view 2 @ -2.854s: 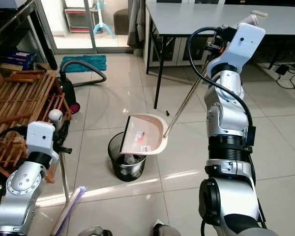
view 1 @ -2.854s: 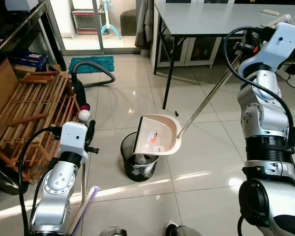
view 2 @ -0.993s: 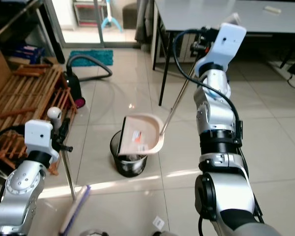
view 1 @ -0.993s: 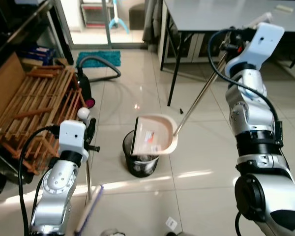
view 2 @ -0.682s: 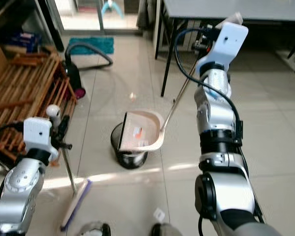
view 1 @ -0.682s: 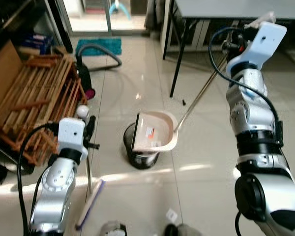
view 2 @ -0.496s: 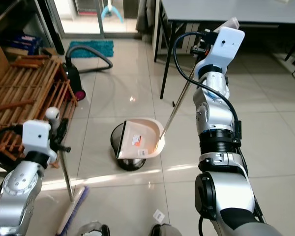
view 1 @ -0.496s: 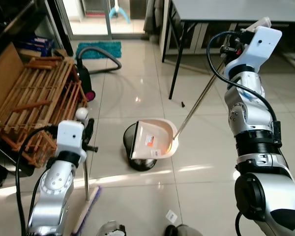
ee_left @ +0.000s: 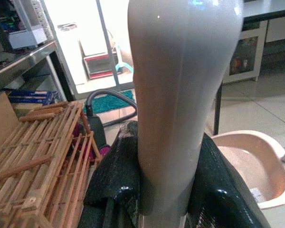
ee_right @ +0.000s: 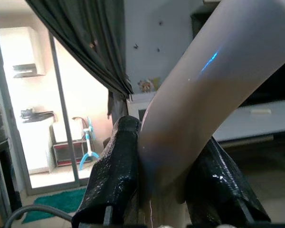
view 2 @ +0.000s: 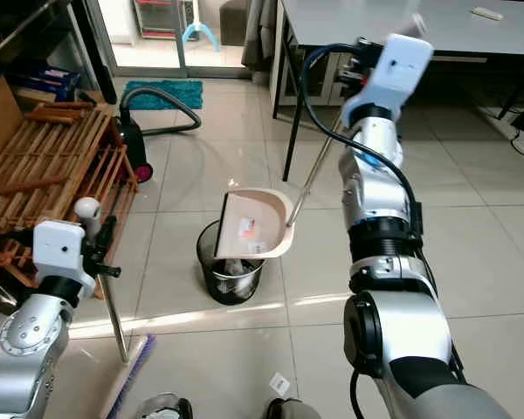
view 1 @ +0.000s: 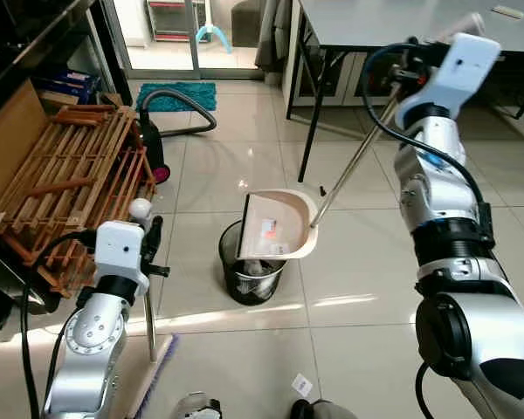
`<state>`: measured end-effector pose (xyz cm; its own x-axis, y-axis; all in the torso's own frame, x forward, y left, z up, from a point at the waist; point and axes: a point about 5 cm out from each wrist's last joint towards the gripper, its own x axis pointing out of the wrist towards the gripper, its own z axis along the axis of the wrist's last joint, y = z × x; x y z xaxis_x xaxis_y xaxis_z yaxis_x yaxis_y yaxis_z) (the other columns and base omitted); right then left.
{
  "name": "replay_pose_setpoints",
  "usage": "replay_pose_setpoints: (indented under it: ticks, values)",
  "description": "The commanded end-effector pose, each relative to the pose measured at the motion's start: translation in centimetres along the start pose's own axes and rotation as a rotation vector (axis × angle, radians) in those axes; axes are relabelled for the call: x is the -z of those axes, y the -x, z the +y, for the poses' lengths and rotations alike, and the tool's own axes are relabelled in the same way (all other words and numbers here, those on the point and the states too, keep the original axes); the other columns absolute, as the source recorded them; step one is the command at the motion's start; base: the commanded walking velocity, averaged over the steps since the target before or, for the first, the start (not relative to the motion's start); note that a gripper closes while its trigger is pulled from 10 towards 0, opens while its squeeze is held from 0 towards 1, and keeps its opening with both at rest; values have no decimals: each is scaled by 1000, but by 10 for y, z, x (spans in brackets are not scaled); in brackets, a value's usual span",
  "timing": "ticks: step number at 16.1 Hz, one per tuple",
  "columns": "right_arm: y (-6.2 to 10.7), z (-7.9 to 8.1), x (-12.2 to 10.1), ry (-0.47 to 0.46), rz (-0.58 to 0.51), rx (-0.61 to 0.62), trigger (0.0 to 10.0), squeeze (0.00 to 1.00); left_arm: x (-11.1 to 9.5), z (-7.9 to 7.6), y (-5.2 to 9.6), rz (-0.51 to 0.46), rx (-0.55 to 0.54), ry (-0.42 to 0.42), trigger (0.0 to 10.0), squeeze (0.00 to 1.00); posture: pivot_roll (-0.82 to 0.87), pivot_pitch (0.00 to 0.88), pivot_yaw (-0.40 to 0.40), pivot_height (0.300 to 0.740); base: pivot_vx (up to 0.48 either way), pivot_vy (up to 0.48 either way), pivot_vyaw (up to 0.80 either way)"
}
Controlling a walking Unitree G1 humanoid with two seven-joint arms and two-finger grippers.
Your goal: Sweep floor
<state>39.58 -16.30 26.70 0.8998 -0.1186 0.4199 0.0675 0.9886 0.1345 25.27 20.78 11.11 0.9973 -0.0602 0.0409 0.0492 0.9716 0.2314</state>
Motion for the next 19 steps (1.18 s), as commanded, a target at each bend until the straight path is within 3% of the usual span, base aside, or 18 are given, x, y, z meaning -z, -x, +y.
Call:
replay_pose_setpoints:
  ticks: [1,5,7,9,19]
  values:
    - [-5,8,-15,6,-86,-30,10000,0,-7,6,2,-24,-20,-25,10000,0,65,116,-35,740,0,0,0]
    - [0,41,-11,120,-156,-199,10000,0,-6,10,7,-23,-49,-35,10000,0,74,123,-59,740,0,0,0]
    - [15,68,-1,187,-202,-352,10000,0,-5,10,10,-22,-55,-34,10000,0,77,125,-69,740,0,0,0]
    - [27,83,4,220,-244,-439,10000,0,-6,9,11,-26,-55,-40,10000,0,80,122,-72,740,0,0,0]
    - [86,135,26,224,-333,-760,10000,0,-7,5,12,-39,-47,-34,10000,0,77,120,-78,740,0,0,0]
